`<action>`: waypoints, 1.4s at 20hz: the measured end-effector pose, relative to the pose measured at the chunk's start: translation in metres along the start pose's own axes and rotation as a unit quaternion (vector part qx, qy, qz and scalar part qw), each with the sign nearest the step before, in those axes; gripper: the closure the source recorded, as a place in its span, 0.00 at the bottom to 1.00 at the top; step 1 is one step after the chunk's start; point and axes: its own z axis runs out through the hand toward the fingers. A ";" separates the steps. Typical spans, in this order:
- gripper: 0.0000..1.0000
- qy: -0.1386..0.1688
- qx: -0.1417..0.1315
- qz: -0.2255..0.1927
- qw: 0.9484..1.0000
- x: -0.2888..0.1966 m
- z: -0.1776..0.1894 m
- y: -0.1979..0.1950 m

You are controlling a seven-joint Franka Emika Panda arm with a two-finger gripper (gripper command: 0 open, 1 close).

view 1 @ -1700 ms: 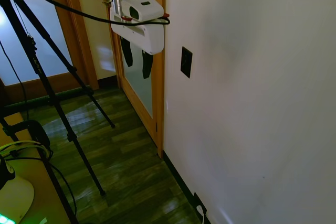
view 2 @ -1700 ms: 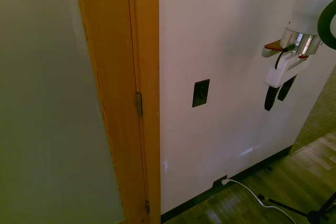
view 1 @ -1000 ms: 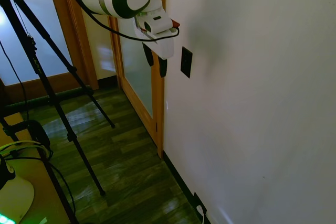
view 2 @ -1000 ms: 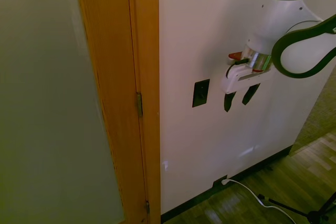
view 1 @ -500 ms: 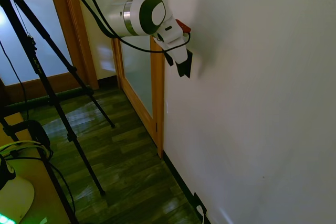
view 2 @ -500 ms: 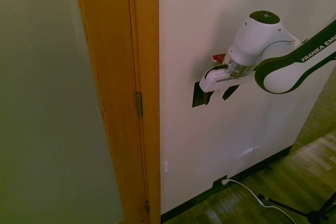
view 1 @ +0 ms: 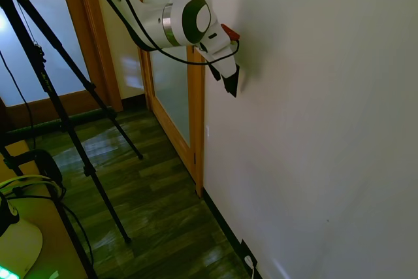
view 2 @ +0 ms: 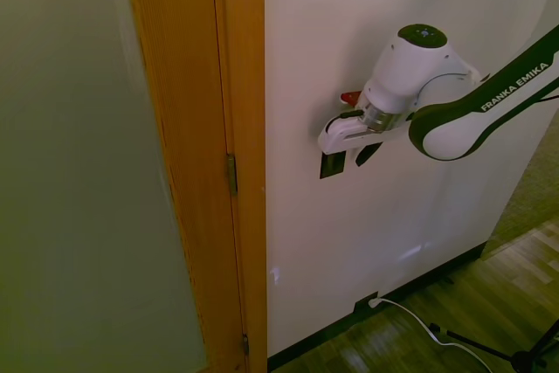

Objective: Turn on the light

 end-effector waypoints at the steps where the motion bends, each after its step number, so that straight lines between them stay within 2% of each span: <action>1: 1.00 0.002 0.000 0.000 1.000 0.001 0.000 0.000; 7: 1.00 0.006 0.006 0.002 1.000 0.004 -0.002 -0.007; 14: 1.00 0.006 0.002 -0.001 1.000 0.002 0.017 -0.014; 22: 1.00 0.032 0.008 0.005 0.999 -0.009 0.013 -0.017; 28: 1.00 0.056 0.046 0.009 0.997 -0.012 -0.007 -0.011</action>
